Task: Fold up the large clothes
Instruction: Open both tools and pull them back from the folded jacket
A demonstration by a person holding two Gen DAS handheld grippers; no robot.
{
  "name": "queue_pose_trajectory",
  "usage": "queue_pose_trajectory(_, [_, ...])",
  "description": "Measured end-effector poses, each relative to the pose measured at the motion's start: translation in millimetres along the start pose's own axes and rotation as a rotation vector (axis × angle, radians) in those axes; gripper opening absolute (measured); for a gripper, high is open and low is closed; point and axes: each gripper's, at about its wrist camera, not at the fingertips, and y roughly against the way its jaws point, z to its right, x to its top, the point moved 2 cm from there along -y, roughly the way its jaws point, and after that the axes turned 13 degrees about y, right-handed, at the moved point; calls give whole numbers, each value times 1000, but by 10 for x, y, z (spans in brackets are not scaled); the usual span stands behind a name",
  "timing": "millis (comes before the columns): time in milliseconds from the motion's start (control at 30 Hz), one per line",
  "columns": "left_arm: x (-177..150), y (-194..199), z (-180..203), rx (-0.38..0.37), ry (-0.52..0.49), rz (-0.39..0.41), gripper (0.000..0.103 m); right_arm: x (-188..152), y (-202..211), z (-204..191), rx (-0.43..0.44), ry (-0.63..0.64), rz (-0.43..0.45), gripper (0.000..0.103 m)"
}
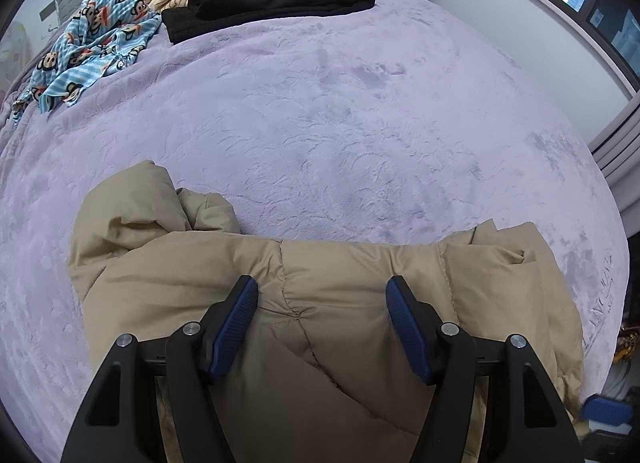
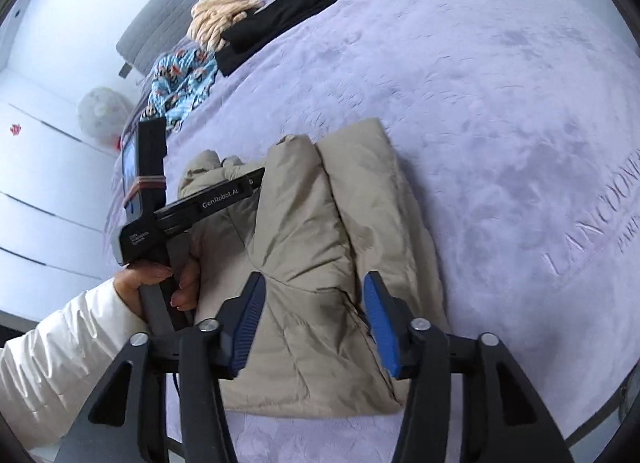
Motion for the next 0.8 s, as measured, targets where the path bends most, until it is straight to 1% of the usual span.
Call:
queue_pose_trajectory(33, [5,24,-18,6,0,-2,68,-1,-155,-23,-26,1,-48,27])
queue_pose_trajectory(100, [22,126,-67,4,17,-7,68,-25,-371,-27,-95,48,-108,25])
queue_pose_trajectory(133, [27,197,-98,-1,30,-12,68,-55,-453,-3,-116,57,-136,25])
queue_pose_trajectory(200, [10,363,-160,1,41,-22,68,-113,-522,64,-75,18,-151,25])
queue_pose_trajectory(267, [-54,550,-232,23,36,-22,68,-120,-526,97,-54,2,-155,25])
queue_pose_trajectory(367, [-235,820,-366,67,40,-43,68,-94,-535,96,-44,4,-169,25])
queue_pose_trajectory(467, [-463,1052,-495,101,77,-75,68,-59,-549,67,-50,24,-188,25])
queue_pose_trajectory(500, [-536,1121,-535,105,93,-81,79,-61,-553,60,-50,27,-193,25])
queue_pose_trajectory(567, [-678,1286,-601,116,135,-68,96,-63,-567,43,-49,33,-209,25])
queue_pose_trajectory(667, [-838,1466,-642,135,178,-58,97,-34,-581,32,-47,46,-229,25])
queue_pose_trajectory(700, [-891,1505,-660,139,199,-62,98,-33,-582,33,-48,50,-236,25])
queue_pose_trajectory(733, [-939,1532,-679,140,220,-70,102,-28,-583,28,-50,55,-243,25])
queue_pose_trajectory(800, [-1009,1578,-699,143,251,-87,103,-6,-598,8,-56,67,-256,25])
